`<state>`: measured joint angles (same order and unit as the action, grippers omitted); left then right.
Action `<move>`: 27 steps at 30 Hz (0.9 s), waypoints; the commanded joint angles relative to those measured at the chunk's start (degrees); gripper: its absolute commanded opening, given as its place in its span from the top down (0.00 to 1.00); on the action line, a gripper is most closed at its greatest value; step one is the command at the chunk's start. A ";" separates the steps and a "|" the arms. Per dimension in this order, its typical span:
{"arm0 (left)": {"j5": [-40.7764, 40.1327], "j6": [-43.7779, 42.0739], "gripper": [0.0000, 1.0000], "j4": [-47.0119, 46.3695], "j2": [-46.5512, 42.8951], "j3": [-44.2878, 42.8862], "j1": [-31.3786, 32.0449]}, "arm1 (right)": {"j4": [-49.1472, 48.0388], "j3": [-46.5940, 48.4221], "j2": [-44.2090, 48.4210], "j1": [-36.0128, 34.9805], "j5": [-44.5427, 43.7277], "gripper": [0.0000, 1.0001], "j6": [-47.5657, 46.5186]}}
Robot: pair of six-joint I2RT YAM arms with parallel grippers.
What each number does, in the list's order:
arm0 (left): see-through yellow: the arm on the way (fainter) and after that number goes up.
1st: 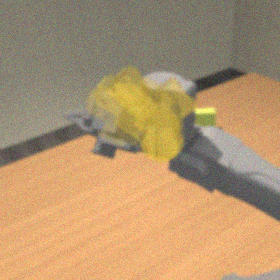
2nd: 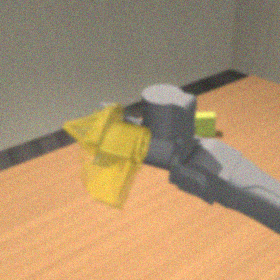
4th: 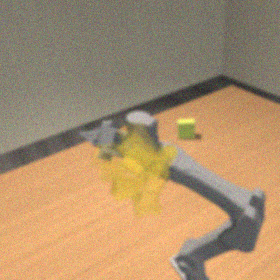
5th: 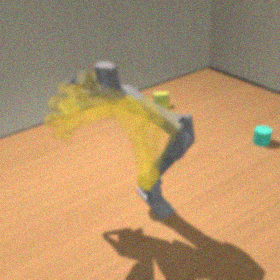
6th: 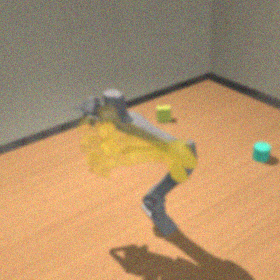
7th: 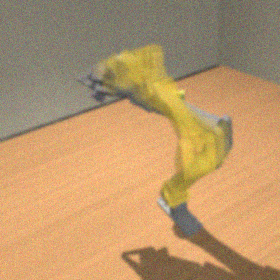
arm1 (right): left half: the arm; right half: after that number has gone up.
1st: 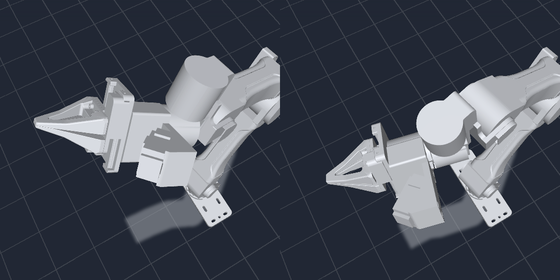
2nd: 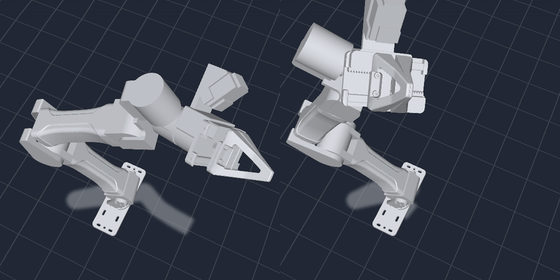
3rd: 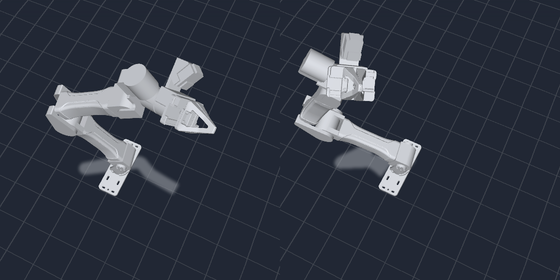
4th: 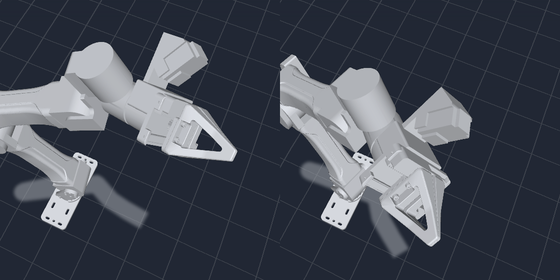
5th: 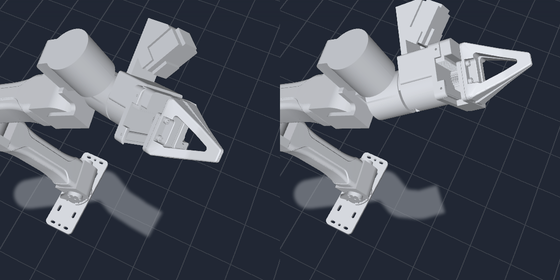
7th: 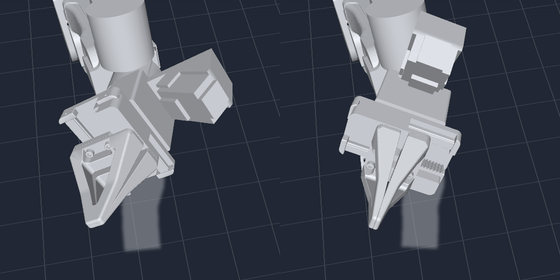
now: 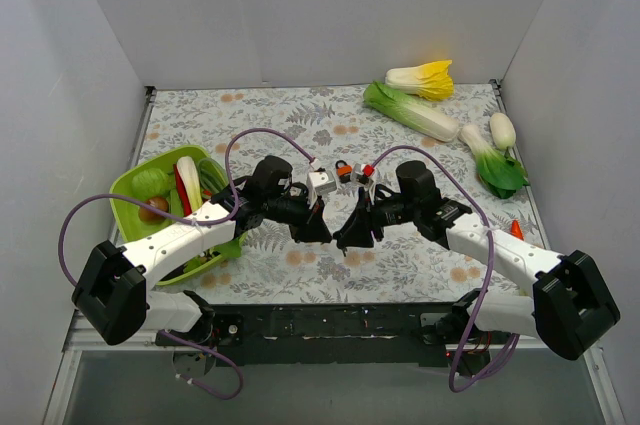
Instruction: Unlock with the key
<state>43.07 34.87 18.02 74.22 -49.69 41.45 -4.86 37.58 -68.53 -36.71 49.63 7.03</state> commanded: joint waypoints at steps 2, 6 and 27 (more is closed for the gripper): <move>2.54 -1.03 1.00 0.87 -0.74 -2.69 0.30 | -4.10 -0.49 0.06 0.23 0.92 0.50 -0.79; 2.81 -1.03 1.00 1.05 -0.74 -2.69 0.30 | -4.10 -0.49 0.68 0.23 0.30 0.49 -1.23; 1.15 -0.42 1.00 0.18 -1.09 -2.78 0.30 | -6.39 -0.76 -1.16 0.23 4.42 0.99 -0.35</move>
<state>45.36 34.33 19.90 74.56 -50.52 41.45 -8.29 37.58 -69.28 -36.60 51.81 6.70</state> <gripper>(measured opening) 0.016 0.049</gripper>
